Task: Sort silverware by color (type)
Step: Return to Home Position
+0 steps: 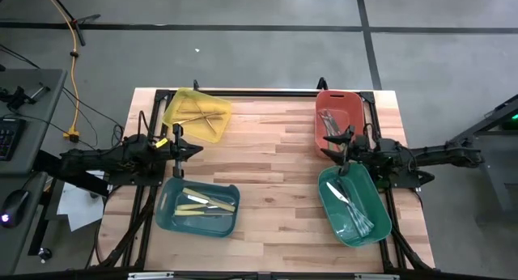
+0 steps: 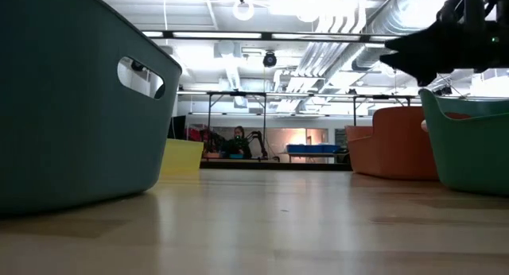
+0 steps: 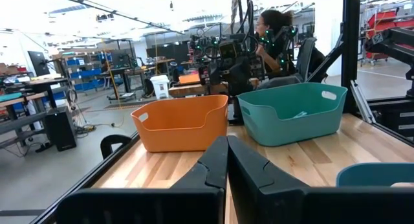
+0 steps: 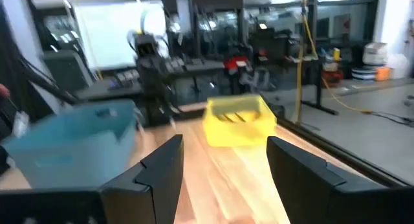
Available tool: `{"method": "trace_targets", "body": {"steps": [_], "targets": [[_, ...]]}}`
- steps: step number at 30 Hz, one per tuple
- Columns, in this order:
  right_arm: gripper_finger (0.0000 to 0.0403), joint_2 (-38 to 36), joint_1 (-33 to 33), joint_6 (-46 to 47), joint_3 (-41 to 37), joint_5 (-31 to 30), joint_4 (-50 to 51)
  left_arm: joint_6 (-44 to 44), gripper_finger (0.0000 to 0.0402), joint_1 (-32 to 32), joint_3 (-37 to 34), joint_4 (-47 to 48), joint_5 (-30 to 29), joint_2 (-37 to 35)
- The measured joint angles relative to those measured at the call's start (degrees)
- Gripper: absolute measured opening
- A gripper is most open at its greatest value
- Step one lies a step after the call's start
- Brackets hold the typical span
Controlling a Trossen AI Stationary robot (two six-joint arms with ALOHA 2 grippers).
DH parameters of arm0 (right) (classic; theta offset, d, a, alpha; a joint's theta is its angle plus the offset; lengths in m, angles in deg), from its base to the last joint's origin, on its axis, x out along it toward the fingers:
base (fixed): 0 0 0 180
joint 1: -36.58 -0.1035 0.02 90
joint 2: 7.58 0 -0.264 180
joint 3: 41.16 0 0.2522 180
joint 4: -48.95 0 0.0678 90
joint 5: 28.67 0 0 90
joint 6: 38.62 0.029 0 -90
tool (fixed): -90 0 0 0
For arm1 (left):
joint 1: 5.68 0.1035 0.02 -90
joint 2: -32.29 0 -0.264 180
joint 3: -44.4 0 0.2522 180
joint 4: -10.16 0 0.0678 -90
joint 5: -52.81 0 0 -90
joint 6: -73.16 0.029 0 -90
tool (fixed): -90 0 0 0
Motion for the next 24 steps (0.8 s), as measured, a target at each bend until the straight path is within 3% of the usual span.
{"method": "trace_targets", "body": {"steps": [7,15,19,24], "targets": [[0.0206,0.0,0.0,-1.5,0.0,-5.8,9.2,0.0,0.0000,0.0,0.0,0.0,0.0,0.0],[0.0196,0.0,0.0,-3.4,0.0,-3.6,6.8,0.0,0.0000,0.0,0.0,0.0,0.0,0.0],[0.0137,0.0,0.0,-4.3,0.0,-1.2,3.4,0.0,0.0000,0.0,0.0,0.0,0.0,0.0],[0.0018,0.0,0.0,-3.0,0.0,-1.5,5.3,0.0,0.0000,0.0,0.0,0.0,0.0,0.0]]}}
